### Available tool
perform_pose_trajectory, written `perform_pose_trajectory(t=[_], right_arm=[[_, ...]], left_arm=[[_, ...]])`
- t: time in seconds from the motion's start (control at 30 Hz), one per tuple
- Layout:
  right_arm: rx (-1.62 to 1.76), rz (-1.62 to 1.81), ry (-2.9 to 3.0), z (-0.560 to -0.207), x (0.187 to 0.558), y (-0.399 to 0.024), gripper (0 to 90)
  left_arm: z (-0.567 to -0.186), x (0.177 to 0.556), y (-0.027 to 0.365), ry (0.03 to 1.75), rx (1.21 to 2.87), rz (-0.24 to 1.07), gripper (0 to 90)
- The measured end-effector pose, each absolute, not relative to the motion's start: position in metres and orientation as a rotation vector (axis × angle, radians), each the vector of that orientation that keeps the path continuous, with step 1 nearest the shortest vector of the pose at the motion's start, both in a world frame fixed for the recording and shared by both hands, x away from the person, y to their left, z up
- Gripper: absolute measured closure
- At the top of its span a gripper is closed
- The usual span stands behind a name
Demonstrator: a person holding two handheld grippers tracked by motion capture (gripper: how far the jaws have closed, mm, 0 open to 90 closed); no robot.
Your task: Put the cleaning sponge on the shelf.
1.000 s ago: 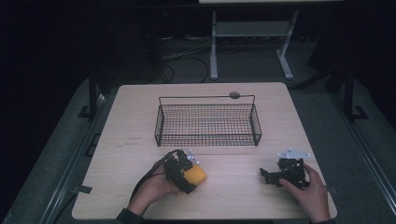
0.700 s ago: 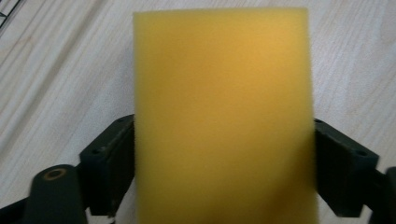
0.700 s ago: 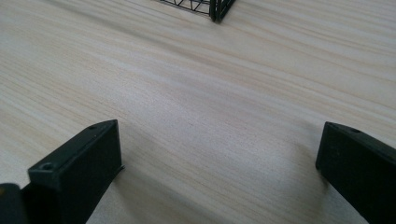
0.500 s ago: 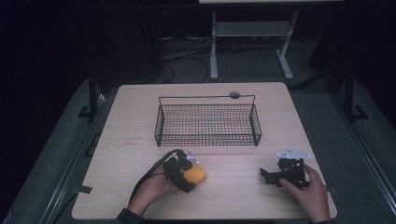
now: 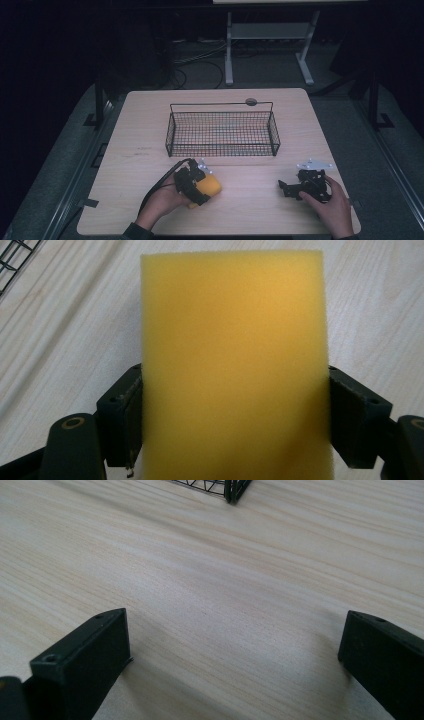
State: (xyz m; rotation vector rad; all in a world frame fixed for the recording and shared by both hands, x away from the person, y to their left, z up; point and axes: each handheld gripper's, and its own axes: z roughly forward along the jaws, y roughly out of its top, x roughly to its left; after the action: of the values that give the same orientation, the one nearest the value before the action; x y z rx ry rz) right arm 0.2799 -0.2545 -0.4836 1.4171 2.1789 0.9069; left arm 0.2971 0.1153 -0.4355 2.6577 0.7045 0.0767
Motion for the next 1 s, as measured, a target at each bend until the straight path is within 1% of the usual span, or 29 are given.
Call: perform_pose_trajectory(t=[0.33,1.0], right_arm=[[1.42,0.907,2.179,-0.484,0.28,-0.254,0.0],[1.42,0.907,2.179,-0.484,0.28,-0.254,0.0]], left_arm=[[-0.424,0.3,0.117,0.707,2.624,0.069,22.3],[-0.397,0.307,0.117,0.684,2.609,0.079,22.4]])
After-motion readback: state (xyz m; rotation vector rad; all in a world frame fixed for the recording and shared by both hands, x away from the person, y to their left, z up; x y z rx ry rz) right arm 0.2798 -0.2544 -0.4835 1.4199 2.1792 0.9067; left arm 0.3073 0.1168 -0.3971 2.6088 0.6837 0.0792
